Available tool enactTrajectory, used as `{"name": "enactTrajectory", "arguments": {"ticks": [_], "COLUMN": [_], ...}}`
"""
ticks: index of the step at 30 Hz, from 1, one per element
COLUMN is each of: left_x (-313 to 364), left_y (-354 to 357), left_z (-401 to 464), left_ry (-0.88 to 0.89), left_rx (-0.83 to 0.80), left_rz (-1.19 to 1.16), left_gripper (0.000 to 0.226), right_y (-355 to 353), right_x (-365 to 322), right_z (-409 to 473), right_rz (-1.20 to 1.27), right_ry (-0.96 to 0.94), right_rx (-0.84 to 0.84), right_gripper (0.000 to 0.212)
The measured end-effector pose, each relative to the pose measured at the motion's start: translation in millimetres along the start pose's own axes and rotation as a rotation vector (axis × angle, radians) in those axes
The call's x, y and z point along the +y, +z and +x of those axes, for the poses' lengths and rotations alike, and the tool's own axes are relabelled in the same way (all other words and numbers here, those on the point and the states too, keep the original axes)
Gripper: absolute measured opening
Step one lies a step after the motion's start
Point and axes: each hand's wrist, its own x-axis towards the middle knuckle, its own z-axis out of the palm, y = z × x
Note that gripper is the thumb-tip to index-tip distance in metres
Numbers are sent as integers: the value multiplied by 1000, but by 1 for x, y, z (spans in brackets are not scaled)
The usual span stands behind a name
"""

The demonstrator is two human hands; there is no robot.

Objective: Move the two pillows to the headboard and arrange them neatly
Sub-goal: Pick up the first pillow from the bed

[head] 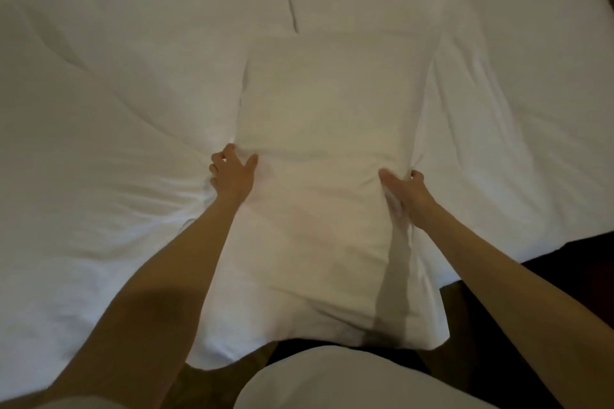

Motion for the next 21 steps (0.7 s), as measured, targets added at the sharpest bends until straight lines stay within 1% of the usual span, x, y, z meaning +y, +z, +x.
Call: {"name": "enactTrajectory", "arguments": {"ticks": [3,7,10,12,15,17,20,21], "left_x": [1,-9,-10,-7,0,11,31,37], "left_y": [1,4,6,9,13,17,17,18], "left_z": [25,27,19,12,-3,-16,-40,-48], "left_ry": [-79,-156,-225,-234,-249,-265,-261,-250], "left_rx": [-97,-280,-314,-295,-271,-253,-206,-191], "left_rz": [-68,-402,-518,-557,-633,-661,-715,-736], "left_gripper": [76,89,96,88,58,54,59,58], "right_y": [5,9,12,11,5,-7,-28,-34], "right_x": [-8,-7,-5,-6,-5,-3,-3,-3], "right_z": [13,23,27,28,25,23,17,15], "right_rz": [-64,-65,-52,-63,-59,8,96,111], "right_ry": [25,27,53,67,30,15,28,37], "right_rx": [47,23,0,-15,-11,-43,-83,-89], "right_gripper": [103,107,104,98,80,70,61,59]}}
